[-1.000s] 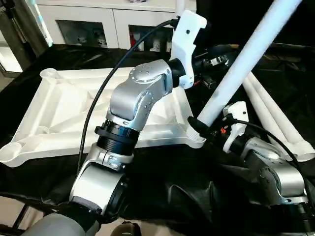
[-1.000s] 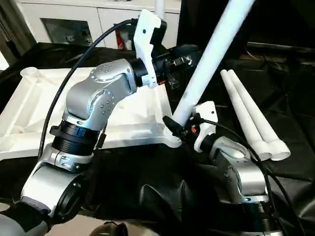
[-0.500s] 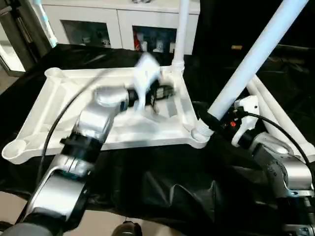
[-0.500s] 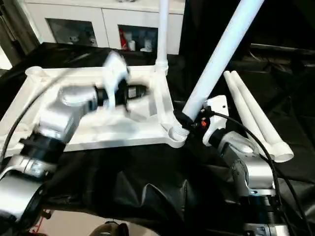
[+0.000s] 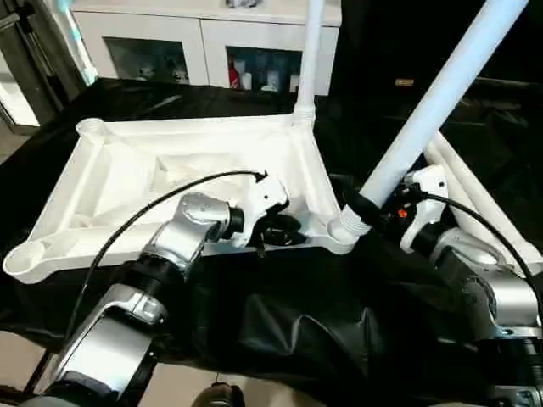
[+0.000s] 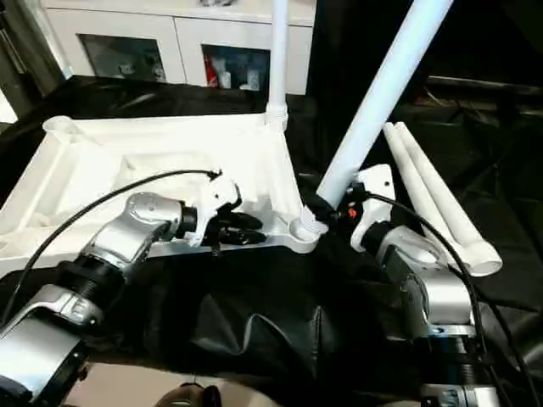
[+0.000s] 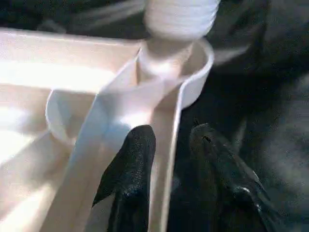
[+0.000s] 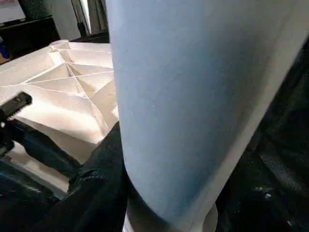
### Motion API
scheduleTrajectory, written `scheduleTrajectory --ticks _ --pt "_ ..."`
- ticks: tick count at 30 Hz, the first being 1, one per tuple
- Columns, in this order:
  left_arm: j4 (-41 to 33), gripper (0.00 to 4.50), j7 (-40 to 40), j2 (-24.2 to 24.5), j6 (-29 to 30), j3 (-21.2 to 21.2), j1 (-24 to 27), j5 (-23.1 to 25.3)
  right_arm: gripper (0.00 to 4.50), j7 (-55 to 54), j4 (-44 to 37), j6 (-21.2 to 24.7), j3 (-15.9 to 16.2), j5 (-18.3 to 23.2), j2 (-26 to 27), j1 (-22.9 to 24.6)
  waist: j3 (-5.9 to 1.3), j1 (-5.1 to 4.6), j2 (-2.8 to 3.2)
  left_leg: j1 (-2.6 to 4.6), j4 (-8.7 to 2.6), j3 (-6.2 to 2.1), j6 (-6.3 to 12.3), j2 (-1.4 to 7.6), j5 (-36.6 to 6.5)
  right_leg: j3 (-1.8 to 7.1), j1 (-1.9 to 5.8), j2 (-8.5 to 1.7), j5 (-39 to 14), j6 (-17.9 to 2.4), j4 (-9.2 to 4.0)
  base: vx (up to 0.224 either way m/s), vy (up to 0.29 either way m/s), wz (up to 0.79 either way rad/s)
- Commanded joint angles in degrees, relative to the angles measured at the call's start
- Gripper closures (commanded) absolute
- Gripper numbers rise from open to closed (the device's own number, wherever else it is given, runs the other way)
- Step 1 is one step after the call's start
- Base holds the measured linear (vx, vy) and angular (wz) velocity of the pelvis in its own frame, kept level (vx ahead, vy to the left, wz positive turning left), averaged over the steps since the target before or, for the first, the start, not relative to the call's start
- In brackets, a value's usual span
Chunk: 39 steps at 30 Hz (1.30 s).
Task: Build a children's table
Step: Insert table leg to table base
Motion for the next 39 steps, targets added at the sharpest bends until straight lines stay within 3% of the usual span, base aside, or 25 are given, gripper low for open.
scheduleTrajectory --ticks 1,16,21,31,35,39 --pt "2.09 3.02 0.90 -0.16 -1.29 -0.55 -2.13 1.54 2.59 -0.08 -1.28 0.38 0.14 -0.16 -0.40 0.09 -4.98 -0.04 -0.28 2.86 -3.76 -2.09 2.24 3.93 -9.21 2.07 1.89 -4.38 2.66 -15.17 -4.31 0.000 0.000 0.00" --pt "11.93 3.02 -1.19 -2.64 -5.04 -0.41 -6.30 3.29 2.59 0.26 -1.17 0.48 0.64 -0.37 -0.41 -0.08 -4.83 0.00 -0.35 2.87 -3.84 -2.10 2.74 3.98 -9.97 2.04 1.92 -4.59 3.28 -16.26 -4.40 0.000 0.000 0.00" --pt "16.16 3.64 -2.16 -3.24 -5.76 0.04 -8.92 3.64 2.59 0.43 -1.06 0.58 0.82 -0.44 -0.44 -0.38 -4.66 0.05 -0.26 2.89 -3.97 -2.18 2.52 4.05 -10.97 2.04 1.91 -4.73 1.82 -16.39 -4.62 0.000 0.000 0.00" --pt "18.98 4.45 -5.07 -3.14 -5.62 0.90 -10.24 3.39 2.59 0.94 -0.63 1.00 1.49 -0.43 -0.51 -1.09 -4.54 -0.07 -0.23 2.93 -4.20 -2.23 2.12 4.13 -12.20 2.06 1.87 -4.78 1.00 -16.69 -4.70 0.000 0.000 0.00" --pt "19.55 4.50 -7.11 -3.24 -4.87 2.37 -10.53 1.86 2.59 2.33 0.98 3.19 3.33 -0.83 -1.05 -2.97 -4.62 -0.33 -0.36 2.59 -4.11 -2.31 2.98 4.05 -10.07 1.93 2.17 -4.76 4.13 -17.15 -4.27 0.000 0.000 0.00" --pt "16.87 4.50 -8.99 -2.83 -2.99 2.97 -9.36 0.75 2.59 4.05 2.98 5.11 6.06 -2.30 -2.16 -4.75 -4.50 -0.43 -0.21 2.73 -3.84 -2.06 4.02 3.97 -9.37 1.97 2.01 -4.75 5.32 -18.01 -4.40 0.000 0.000 0.00"
